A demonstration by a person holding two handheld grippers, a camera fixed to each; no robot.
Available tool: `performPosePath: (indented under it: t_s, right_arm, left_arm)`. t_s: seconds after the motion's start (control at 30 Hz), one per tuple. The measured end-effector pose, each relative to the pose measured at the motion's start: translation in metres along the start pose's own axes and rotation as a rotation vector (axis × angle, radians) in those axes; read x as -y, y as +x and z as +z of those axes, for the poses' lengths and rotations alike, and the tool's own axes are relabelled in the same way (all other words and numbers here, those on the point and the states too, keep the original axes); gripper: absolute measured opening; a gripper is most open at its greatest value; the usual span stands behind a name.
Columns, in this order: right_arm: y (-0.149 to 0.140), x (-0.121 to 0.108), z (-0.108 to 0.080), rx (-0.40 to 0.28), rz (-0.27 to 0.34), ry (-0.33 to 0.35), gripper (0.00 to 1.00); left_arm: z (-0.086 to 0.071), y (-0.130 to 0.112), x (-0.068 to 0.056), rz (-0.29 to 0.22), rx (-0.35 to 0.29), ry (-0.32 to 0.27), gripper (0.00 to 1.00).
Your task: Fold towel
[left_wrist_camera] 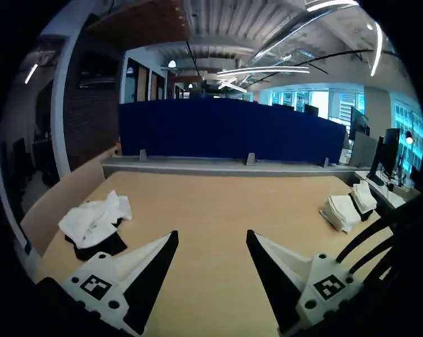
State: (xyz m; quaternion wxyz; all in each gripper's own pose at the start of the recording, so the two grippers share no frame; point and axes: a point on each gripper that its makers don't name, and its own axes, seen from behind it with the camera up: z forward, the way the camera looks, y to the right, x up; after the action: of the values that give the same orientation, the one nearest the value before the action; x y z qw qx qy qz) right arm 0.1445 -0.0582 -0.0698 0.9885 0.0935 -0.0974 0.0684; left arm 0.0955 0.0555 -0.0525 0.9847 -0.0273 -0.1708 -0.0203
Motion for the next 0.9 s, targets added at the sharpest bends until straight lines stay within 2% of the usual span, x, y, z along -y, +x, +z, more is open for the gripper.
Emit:
performPosePath:
  t_s: [0.2,0.5,0.6,0.77,0.9]
  right_arm:
    - [0.009,0.015,0.006,-0.027,-0.015,-0.013,1.0]
    - [0.004,0.032,0.02,-0.023,-0.037,-0.024,1.0]
    - [0.0,0.037,0.026,-0.012,-0.032,-0.02,1.0]
    - [-0.01,0.056,0.037,0.022,-0.028,0.024,1.0]
    - [-0.016,0.067,0.048,0.033,-0.016,0.046,1.0]
  left_arm:
    - [0.0,0.034,0.024,0.017,-0.129,0.043,0.89]
    - [0.008,0.036,0.046,0.011,-0.201,0.053,0.89]
    - [0.013,0.032,0.05,0.036,-0.226,0.067,0.89]
    - [0.021,0.02,0.047,0.099,-0.267,0.079,0.89]
    - [0.03,0.008,0.046,0.121,-0.295,0.083,0.89]
